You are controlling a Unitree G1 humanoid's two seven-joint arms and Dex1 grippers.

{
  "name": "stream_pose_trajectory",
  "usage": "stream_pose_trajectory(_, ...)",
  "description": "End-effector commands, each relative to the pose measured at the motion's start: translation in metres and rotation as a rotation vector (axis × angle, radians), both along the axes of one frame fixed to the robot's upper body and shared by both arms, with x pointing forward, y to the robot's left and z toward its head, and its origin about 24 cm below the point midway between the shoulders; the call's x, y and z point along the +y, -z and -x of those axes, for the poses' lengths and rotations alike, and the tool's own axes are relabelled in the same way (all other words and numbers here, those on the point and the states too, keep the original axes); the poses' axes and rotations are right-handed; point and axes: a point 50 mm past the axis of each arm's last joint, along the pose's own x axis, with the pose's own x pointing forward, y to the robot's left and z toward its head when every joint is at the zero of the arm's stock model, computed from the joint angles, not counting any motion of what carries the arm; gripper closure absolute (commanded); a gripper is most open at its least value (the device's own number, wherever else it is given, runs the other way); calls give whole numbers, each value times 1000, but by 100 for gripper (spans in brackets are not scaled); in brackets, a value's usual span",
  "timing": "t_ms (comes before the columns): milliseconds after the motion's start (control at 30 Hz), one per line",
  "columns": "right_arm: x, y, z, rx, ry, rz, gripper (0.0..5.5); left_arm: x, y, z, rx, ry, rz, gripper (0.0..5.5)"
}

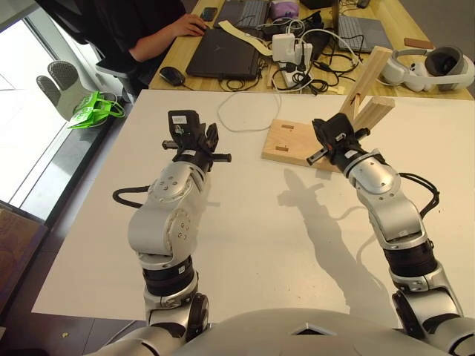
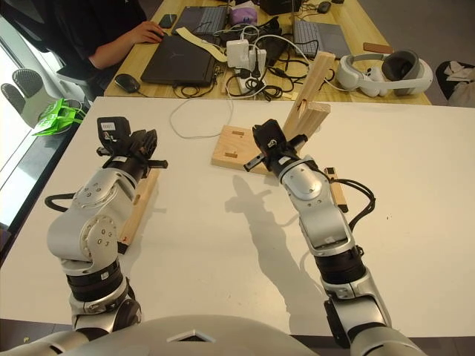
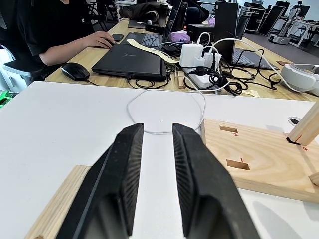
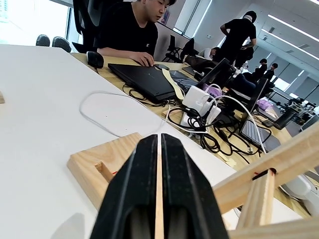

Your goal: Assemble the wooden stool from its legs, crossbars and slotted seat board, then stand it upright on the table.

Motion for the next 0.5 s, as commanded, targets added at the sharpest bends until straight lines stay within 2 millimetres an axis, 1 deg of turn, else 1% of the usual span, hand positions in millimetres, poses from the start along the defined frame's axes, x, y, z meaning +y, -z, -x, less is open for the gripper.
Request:
stream_pose_trajectory(33,-43,2,-7,-17,221,70,538,-1,3,0,6,-9,-7,441)
stream_pose_trajectory(100,-51,1,-9,-37,276,78,538,0,5,0,6,-15,-8,441)
stream_pose_trajectory(167,-55,2,-9,-36,313,64,538,-1,6,0,7,-16,-11,441)
stream_pose_trajectory(233,-58,5,-4,-18,338,63,538,-1,6,0,6,-14,-17,441)
stream_pose_trajectory(300,-67,9,0,3,377,74,538,1,6,0,5,-17,-21,441)
stream_pose_trajectory(367,-94,8,-3,-7,505,99,538,2,6,0,4,-21,-23,441)
stream_pose_trajectory(400,-103,5,-6,-22,542,111,538,2,6,0,3,-23,-22,441)
stream_pose_trajectory(433,-107,2,-9,-40,557,113,538,1,6,0,2,-21,-20,441)
stream_pose_trajectory(467,-105,-1,-13,-55,537,96,538,0,7,0,1,-20,-19,441)
stream_pose_trajectory(500,-97,-2,-16,-62,486,74,538,0,7,0,1,-18,-19,441)
